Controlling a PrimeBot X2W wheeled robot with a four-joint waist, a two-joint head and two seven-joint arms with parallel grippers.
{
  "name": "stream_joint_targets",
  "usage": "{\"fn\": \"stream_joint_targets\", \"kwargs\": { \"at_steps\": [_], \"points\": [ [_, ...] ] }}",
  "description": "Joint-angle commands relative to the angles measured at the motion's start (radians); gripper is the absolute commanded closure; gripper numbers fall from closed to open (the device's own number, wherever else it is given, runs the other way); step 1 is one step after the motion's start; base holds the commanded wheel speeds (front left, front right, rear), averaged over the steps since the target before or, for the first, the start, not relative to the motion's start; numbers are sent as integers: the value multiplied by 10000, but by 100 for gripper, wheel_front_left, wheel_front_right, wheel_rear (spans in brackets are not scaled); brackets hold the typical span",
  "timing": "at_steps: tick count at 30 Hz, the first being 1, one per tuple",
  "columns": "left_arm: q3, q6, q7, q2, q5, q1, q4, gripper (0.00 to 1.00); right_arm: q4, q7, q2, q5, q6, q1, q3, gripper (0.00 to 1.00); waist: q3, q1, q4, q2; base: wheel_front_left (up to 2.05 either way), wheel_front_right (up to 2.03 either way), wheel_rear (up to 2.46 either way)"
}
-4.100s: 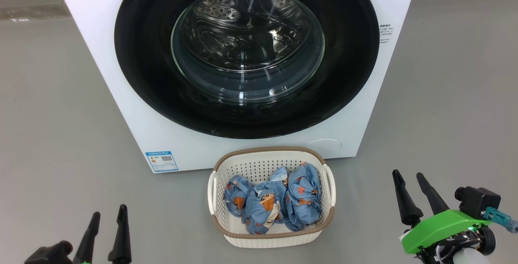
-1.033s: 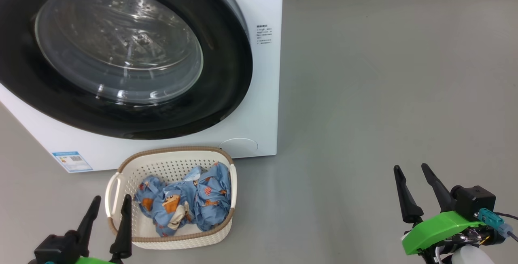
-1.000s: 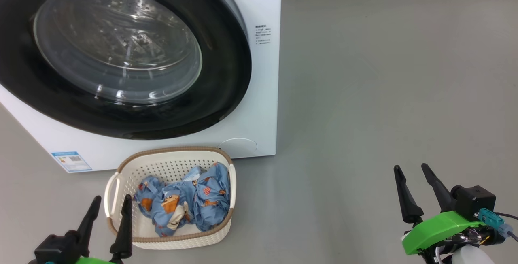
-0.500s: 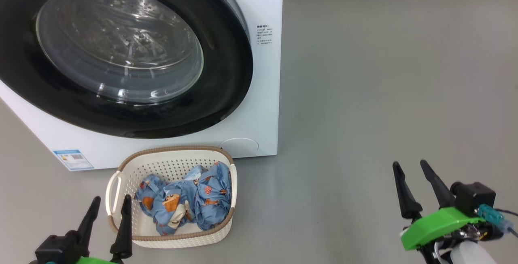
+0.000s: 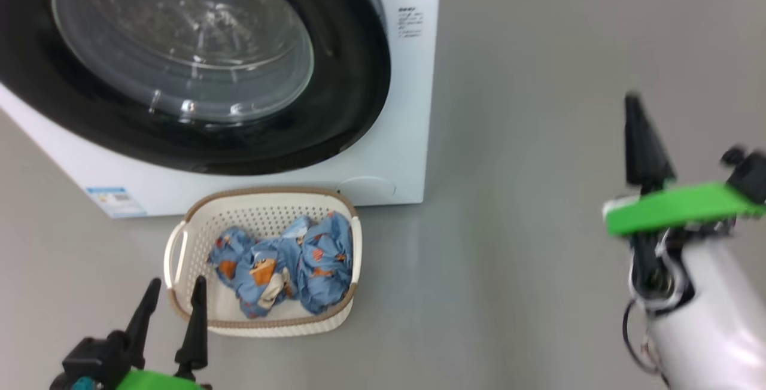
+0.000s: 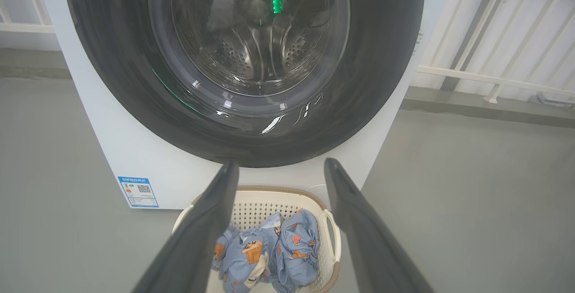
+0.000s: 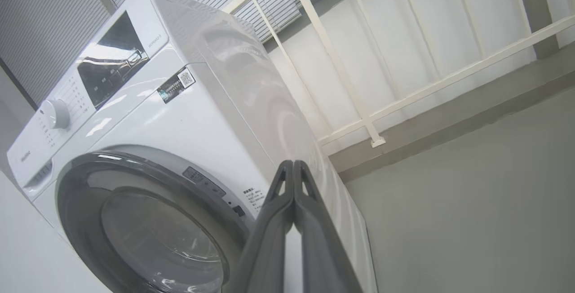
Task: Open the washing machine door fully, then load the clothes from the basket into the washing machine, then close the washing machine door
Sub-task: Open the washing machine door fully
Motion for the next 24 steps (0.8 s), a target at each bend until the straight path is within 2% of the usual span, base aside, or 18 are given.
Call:
{"fn": "stream_joint_targets", "kwargs": {
  "at_steps": [1,8,13,24],
  "points": [
    [276,4,-109,160,-154,-545,-350,0,-333,-88,-68,729,46,-669,126,100,402,0,350,0,0,0,0],
    [-8,4,-109,56,-309,-1090,-448,0,-161,-56,-804,3617,46,-2277,956,100,1069,0,913,0,0,0,0],
    [-198,4,-109,-83,-440,-1505,-576,0,-197,451,-1489,5509,46,-3480,1867,100,1590,0,1293,0,0,0,0],
    [-500,4,-109,-339,-667,-2035,-811,0,-52,2394,-2348,7776,46,-5303,2849,100,2508,0,1939,0,0,0,0]
  ]
}}
